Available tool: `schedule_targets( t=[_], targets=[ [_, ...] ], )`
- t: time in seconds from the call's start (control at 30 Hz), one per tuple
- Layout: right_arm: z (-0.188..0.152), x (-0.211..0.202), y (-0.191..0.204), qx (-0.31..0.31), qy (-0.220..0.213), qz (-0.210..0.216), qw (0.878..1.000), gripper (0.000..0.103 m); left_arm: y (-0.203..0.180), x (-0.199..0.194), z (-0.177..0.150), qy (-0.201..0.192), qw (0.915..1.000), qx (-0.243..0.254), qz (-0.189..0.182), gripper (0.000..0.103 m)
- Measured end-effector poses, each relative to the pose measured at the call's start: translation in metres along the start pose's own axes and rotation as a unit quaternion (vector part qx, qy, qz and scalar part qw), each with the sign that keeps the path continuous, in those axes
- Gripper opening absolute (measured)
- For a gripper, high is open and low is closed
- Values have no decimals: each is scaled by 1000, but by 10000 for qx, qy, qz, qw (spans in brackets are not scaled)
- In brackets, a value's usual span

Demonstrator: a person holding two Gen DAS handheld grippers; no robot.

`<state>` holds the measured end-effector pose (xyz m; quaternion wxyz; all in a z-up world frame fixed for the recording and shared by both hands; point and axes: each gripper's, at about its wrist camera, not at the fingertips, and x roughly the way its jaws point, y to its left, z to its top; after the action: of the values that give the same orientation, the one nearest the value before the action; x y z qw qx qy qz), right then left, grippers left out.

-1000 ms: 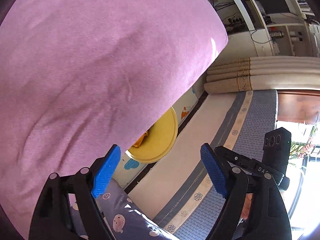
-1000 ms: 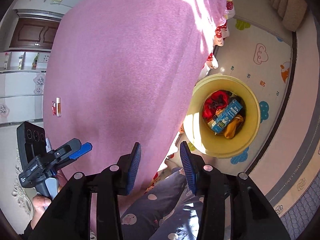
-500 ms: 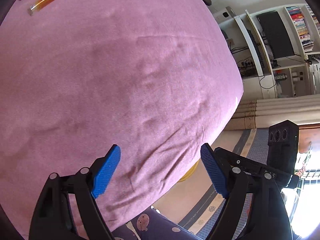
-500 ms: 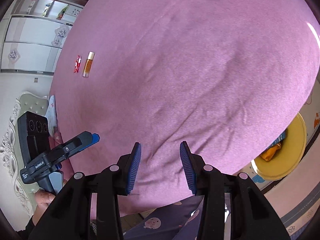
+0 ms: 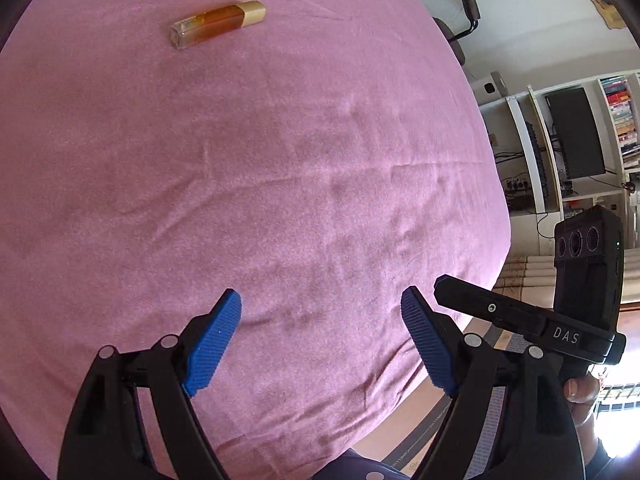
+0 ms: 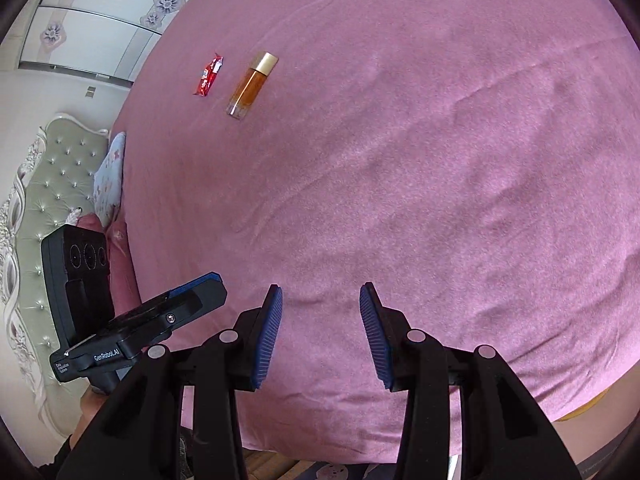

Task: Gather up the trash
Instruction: 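Move both open tools back over the perfume bottle and wrapper, then grasp the red candy wrapper with left tool while right tool grasps perfume bottle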

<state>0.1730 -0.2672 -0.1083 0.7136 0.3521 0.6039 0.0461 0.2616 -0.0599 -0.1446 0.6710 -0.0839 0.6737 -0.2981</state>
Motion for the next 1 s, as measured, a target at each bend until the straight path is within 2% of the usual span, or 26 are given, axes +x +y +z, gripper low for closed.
schedule_targets(
  t=[0.2,0.43,0.7,0.8,0.87,1.0],
  targets=[
    [58,37,45,-120,46,136,9998,41,36,-14,48,-194,9996,-197,68,82],
    [129,79,73,75,17,250,9997,41,79,-19,119,-359,9985,-389,115,82],
    [194,132,91,591,-42,158,9981,50,119,-18,205,-455,9979,-380,278,82],
    [213,151,96,834,-119,31,9964,58,132,-15,230,-440,9977,-356,386,82],
    [224,162,98,1052,-172,1,9943,67,142,-13,246,-415,9976,-328,455,82],
    [241,187,99,1363,-120,-126,9905,69,157,-8,273,-380,9971,-241,606,82]
  ],
)
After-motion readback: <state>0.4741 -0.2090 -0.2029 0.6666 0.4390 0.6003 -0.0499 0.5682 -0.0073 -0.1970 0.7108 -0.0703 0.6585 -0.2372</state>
